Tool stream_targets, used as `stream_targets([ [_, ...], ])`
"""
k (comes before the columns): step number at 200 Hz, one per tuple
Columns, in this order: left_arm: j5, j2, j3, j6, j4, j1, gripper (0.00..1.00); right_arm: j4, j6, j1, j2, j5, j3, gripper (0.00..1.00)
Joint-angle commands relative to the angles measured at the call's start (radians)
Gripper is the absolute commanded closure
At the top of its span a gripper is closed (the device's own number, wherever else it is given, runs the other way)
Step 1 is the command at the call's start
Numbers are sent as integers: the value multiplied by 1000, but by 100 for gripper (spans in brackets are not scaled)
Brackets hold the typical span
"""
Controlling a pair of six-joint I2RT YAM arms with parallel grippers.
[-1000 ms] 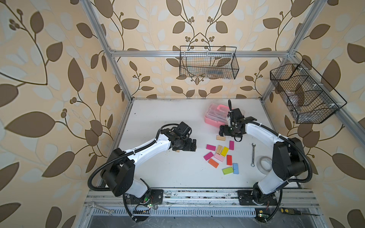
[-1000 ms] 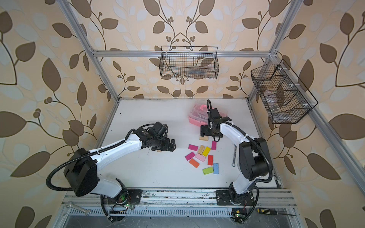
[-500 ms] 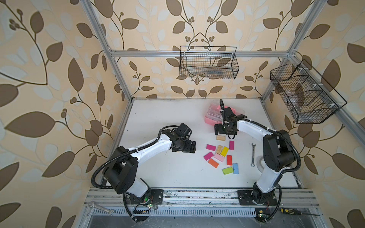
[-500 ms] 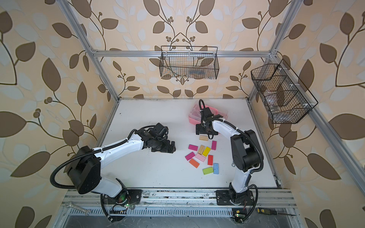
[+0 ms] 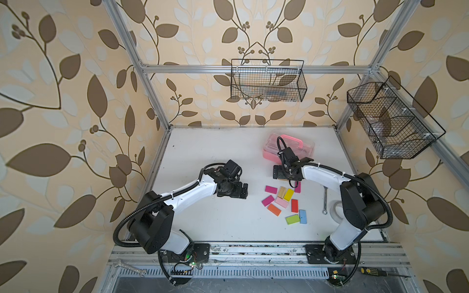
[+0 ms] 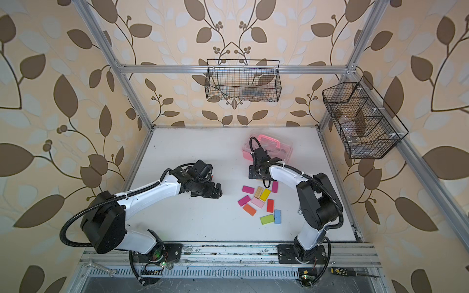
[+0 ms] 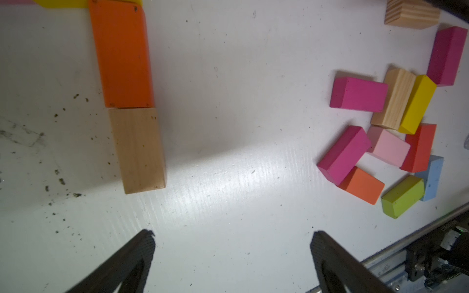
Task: Assemble the number 7 with building blocks
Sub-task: Pick up the building block from the center of the board.
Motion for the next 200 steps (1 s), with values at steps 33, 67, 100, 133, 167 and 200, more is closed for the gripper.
stream_targets([
  [33, 18, -49, -21, 19, 5, 12, 1, 101, 83, -56, 28, -89, -57, 10],
  [67, 21, -52, -30, 14, 10, 12, 1, 113, 78, -60, 42, -106, -55, 15],
  [100, 27, -47, -30, 12, 16, 13, 1, 110, 72, -55, 72, -110, -48, 16],
  [133, 29, -50, -36, 9, 20, 13, 1, 65, 48, -45, 101, -40, -20, 18],
  [167, 27, -57, -45, 9, 17, 13, 1, 39, 29, -30, 115, 22, -1, 20],
  [200, 27, -69, -53, 6, 16, 13, 1, 25, 19, -13, 136, 49, 16, 22],
])
